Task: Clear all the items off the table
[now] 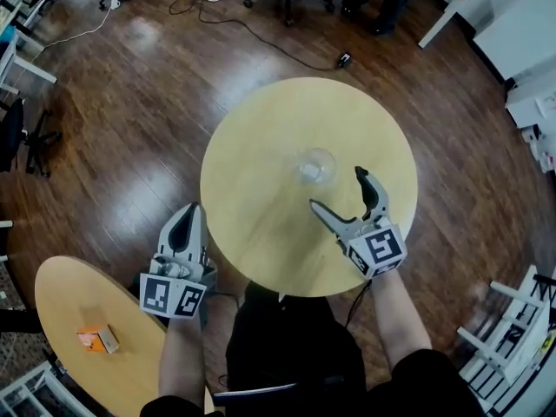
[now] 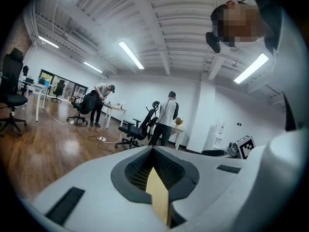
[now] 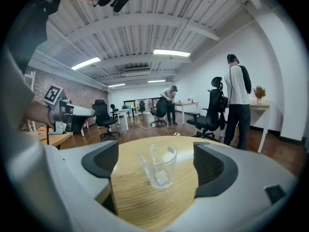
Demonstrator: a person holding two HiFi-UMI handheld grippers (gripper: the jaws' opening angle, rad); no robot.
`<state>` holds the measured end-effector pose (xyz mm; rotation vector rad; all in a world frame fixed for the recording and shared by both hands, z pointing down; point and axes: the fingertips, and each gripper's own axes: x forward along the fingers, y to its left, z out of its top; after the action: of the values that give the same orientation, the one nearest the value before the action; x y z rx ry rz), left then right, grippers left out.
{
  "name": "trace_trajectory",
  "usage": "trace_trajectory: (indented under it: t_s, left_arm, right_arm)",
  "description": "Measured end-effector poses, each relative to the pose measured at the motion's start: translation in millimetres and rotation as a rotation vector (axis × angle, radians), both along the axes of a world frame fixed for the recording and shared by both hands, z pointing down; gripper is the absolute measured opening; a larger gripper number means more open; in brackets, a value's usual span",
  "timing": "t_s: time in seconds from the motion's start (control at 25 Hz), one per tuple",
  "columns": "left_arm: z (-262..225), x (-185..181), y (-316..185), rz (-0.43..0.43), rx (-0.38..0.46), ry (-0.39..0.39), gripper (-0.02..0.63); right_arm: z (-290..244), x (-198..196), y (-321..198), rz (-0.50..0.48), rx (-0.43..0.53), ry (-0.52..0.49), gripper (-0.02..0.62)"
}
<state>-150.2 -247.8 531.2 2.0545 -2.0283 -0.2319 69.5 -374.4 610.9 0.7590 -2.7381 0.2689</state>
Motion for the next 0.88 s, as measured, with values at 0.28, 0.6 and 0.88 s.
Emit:
trace_trajectory:
  t_s: [0.28, 0.6, 0.88]
  left_arm:
    - [33, 5, -24, -0.020, -0.048, 0.017, 0.002]
    - [60, -1, -22, -0.049, -0.095, 0.086, 0.002]
    - [71, 2, -34, -0.035, -0.120, 0.121, 0.002]
  right_arm:
    - [41, -17, -16, -0.026, -0.027, 0.001, 0.494]
    - [58, -38, -24, -0.057, -0.024, -0.013, 0.494]
    - [58, -51, -28, -0.105, 0.017, -0.001, 0.492]
